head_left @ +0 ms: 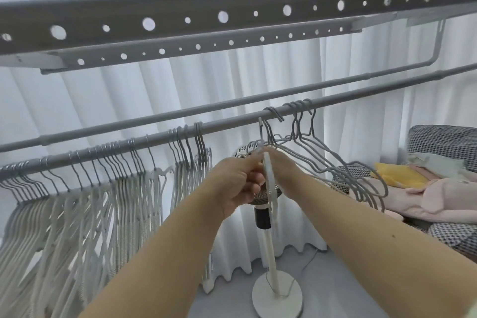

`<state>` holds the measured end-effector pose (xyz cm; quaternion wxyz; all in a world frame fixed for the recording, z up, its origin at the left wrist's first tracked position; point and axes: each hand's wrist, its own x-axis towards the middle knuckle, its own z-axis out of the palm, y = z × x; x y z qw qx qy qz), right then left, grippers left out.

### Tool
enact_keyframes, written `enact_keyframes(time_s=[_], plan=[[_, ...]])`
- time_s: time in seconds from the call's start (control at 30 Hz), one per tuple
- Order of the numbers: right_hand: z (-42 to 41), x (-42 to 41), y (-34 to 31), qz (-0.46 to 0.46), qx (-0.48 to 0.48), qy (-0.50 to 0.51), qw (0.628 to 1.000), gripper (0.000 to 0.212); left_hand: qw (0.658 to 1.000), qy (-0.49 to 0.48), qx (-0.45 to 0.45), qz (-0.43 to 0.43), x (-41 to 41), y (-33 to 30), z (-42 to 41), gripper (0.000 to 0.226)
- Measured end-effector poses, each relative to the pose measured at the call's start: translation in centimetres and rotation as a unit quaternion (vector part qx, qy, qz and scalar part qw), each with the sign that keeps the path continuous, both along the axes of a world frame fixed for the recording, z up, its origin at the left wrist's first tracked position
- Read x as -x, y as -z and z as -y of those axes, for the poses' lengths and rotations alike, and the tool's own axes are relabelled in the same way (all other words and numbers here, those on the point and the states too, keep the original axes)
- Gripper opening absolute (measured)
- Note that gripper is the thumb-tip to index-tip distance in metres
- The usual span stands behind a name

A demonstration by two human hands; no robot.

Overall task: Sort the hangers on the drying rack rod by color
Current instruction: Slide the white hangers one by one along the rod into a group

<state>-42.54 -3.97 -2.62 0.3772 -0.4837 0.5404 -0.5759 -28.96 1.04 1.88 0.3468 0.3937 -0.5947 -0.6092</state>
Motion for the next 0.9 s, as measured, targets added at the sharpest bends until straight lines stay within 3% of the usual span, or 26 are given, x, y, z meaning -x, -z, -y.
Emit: enact_keyframes(time_s=[0.07, 0.13, 0.2, 0.27, 0.43, 0.63, 0.7, 0.9], plan=[[-0.6, 0.1, -0.1, 0.023, 0.016, 0.044, 0.999, 0.031, 0.979, -0.139, 0.125, 0.080, -0.9, 0.3, 1.6, 0.039], [-1.4, 0.3, 0.1, 0.019, 0.033, 0.111, 0.993, 0.037, 0.912, -0.279, 0.246, 0.174, -2.3, 1.4, 3.7, 0.044], [-1.9, 0.3, 0.3, -0.012, 0.034, 0.198, 0.979, 0.039, 0.858, -0.347, 0.277, 0.257, -3.6, 2.3, 5.1, 0.055], [-2.5, 0.3, 0.6, -0.023, 0.008, 0.275, 0.961, 0.045, 0.847, -0.365, 0.246, 0.298, -4.2, 2.8, 5.6, 0.067], [-3.3, 0.7, 1.2, -0.041, -0.023, 0.378, 0.925, 0.053, 0.861, -0.343, 0.192, 0.322, -4.8, 4.7, 6.0, 0.106], [-4.1, 1.2, 1.5, -0.013, -0.018, 0.435, 0.900, 0.047, 0.929, -0.304, 0.044, 0.207, -5.2, 6.1, 7.6, 0.138], [-4.4, 1.5, 1.6, -0.015, -0.015, 0.454, 0.891, 0.044, 0.940, -0.302, 0.005, 0.157, -4.9, 6.4, 7.7, 0.130], [-4.8, 1.9, 2.3, -0.060, -0.036, 0.468, 0.881, 0.041, 0.959, -0.274, -0.040, 0.066, -4.7, 7.1, 8.6, 0.076]])
